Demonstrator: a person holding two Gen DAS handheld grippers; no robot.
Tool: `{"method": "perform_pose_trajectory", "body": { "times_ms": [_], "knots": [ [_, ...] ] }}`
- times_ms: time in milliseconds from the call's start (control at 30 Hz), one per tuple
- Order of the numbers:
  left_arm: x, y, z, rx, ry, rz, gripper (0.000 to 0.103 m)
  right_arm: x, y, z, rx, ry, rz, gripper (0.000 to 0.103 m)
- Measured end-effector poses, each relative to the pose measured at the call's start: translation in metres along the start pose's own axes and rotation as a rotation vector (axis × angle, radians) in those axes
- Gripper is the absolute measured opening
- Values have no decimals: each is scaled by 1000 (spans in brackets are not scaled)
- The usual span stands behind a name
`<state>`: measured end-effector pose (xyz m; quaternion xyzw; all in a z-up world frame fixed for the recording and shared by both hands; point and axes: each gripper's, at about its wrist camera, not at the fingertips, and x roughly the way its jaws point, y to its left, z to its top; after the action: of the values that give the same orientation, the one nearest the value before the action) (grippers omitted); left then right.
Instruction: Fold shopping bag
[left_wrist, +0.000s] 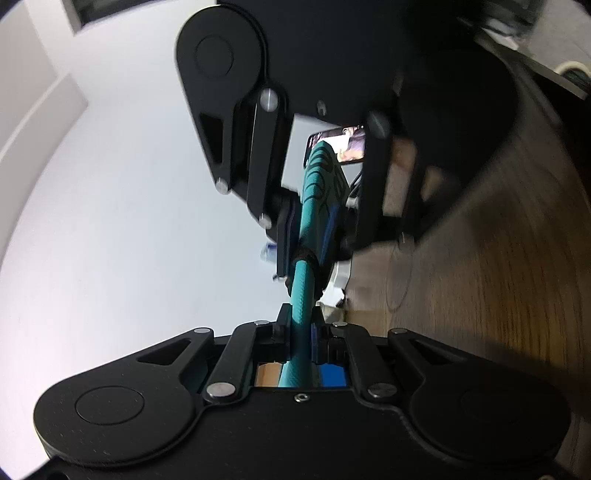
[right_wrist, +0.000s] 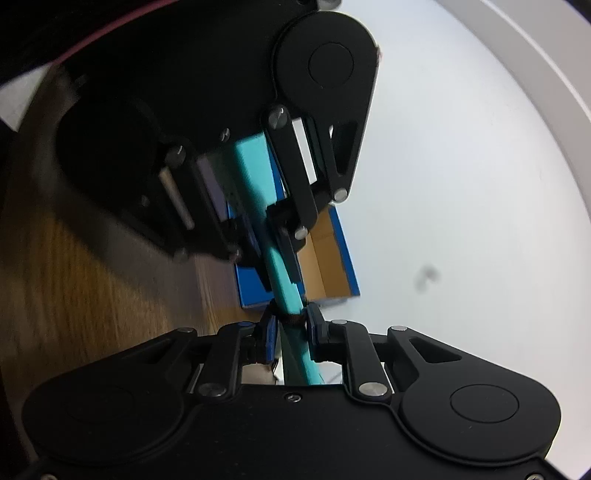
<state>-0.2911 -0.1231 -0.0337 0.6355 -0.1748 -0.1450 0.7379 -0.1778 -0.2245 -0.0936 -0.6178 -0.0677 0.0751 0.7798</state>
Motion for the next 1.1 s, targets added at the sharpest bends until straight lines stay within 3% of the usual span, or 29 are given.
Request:
{"method": "perform_pose_trajectory", "body": {
  "times_ms": [400,533,667,867,933,967,1033,1100],
  "knots": [
    [-60,-4,-11,153,-158,14,9,22,12,-23,-18,10,30,23],
    [-78,0,-8,129,-172,5,9,21,15,-27,0,-15,39,23],
    [-92,6,-10,131,-150,-6,10,32,14,-36,9,26,53,22],
    [-107,36,-19,-17,-59,-16,10,32,14,-59,-15,41,-13,29],
    [-115,42,-23,-18,-46,-11,10,34,12,-69,-17,46,-13,28],
    [-118,45,-25,-18,-40,-9,11,35,11,-72,-7,44,-11,21],
    [-124,48,-25,-22,-23,-17,16,38,7,-75,6,43,3,19],
    [-129,58,-30,-99,49,-43,25,47,0,-84,-5,56,15,18]
  ]
}}
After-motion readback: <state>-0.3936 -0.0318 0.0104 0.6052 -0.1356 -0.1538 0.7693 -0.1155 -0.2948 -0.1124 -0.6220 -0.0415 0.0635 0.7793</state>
